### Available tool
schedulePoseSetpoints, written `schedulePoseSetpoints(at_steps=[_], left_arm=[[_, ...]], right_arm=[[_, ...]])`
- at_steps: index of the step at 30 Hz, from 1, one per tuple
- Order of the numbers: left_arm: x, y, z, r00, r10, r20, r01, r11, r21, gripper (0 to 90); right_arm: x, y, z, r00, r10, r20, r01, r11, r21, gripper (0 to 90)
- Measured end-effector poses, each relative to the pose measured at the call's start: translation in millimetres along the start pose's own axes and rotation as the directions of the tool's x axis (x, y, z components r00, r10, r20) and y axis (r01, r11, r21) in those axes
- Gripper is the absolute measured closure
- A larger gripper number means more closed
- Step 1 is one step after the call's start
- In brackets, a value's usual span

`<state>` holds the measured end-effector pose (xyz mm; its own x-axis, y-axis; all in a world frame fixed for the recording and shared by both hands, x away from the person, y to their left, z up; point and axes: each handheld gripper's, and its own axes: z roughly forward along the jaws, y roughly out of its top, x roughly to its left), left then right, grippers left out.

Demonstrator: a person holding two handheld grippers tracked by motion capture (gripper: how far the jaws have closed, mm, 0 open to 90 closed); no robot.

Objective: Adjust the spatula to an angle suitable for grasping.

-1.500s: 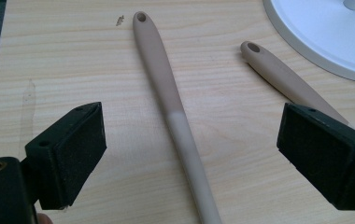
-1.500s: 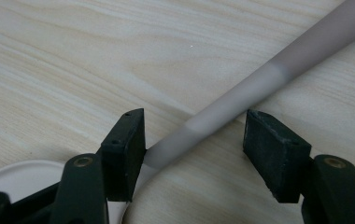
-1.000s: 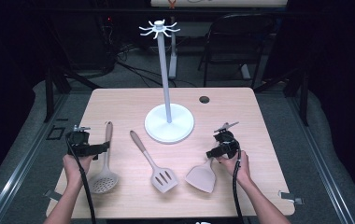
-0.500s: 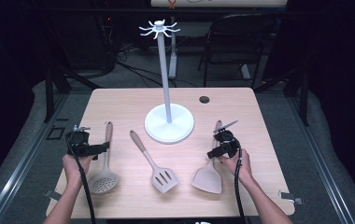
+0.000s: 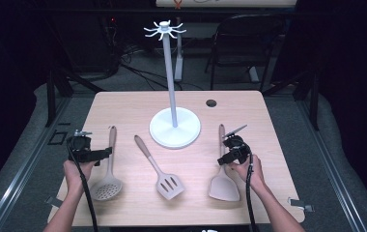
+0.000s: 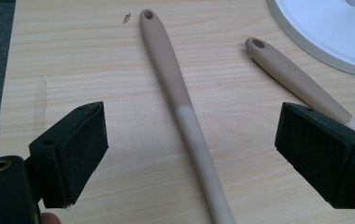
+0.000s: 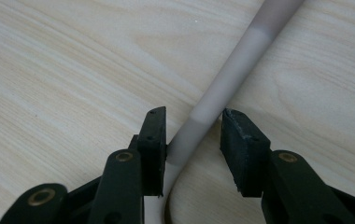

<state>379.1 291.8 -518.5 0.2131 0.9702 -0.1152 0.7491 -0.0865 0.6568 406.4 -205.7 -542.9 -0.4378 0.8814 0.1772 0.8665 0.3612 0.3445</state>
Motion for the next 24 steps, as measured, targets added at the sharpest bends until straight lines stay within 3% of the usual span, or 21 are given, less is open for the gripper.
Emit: schedulePoseSetpoints(at_steps=[3, 4, 5, 8, 9, 12, 15, 19, 22, 23, 24], left_arm=[[-0.1, -0.2, 0.1, 1.0000, 0.000, -0.002, 0.000, 1.0000, -0.001, 9.3], [-0.1, -0.1, 0.1, 1.0000, 0.000, -0.003, 0.000, 1.0000, -0.002, 9.3], [-0.1, -0.1, 0.0, 1.0000, 0.001, -0.002, -0.001, 1.0000, -0.001, 9.3], [-0.6, -0.2, 0.3, 1.0000, -0.002, 0.000, 0.002, 1.0000, 0.000, 9.3], [-0.7, -0.2, 0.3, 1.0000, 0.001, -0.002, -0.001, 1.0000, 0.000, 9.3], [-0.9, -0.2, 0.0, 1.0000, 0.002, -0.003, -0.002, 1.0000, -0.001, 9.3], [-1.0, -0.2, 0.2, 1.0000, 0.003, -0.002, -0.003, 1.0000, 0.001, 9.3], [-1.6, 0.0, 0.5, 1.0000, 0.010, -0.001, -0.010, 0.9999, 0.003, 9.3], [-1.9, 0.1, 0.4, 1.0000, 0.009, 0.001, -0.009, 1.0000, 0.002, 9.3], [-2.0, 0.3, 0.5, 1.0000, 0.008, 0.002, -0.008, 1.0000, 0.001, 9.3], [-2.2, 0.4, 0.7, 1.0000, 0.008, 0.002, -0.008, 1.0000, 0.000, 9.3]], right_arm=[[-1.4, -1.6, -1.7, 0.9998, -0.016, 0.009, 0.016, 1.000, 0.005, 62.9], [0.4, -3.0, -0.8, 0.9999, 0.007, 0.013, -0.007, 1.000, -0.021, 63.2], [-2.0, -2.5, -3.4, 0.9996, -0.022, 0.018, 0.022, 1.000, 0.011, 63.6], [-4.0, -4.2, -5.1, 0.9992, -0.033, 0.022, 0.033, 0.999, 0.020, 64.6], [-3.4, -5.1, -5.9, 0.9997, -0.018, 0.015, 0.017, 1.000, 0.020, 64.8], [-5.9, -6.2, -8.6, 0.9983, -0.051, 0.028, 0.049, 0.998, 0.044, 65.9], [-6.0, -7.7, -9.2, 0.9983, -0.051, 0.027, 0.049, 0.998, 0.043, 66.6], [-6.0, -10.5, -11.5, 0.9966, -0.076, 0.033, 0.073, 0.995, 0.071, 68.6], [-3.1, -12.3, -12.9, 0.9973, -0.068, 0.029, 0.065, 0.993, 0.099, 69.9], [-2.4, -12.5, -14.9, 0.9957, -0.086, 0.035, 0.080, 0.987, 0.137, 70.5], [-0.4, -14.9, -12.7, 0.9931, -0.108, 0.046, 0.102, 0.988, 0.116, 70.9]])
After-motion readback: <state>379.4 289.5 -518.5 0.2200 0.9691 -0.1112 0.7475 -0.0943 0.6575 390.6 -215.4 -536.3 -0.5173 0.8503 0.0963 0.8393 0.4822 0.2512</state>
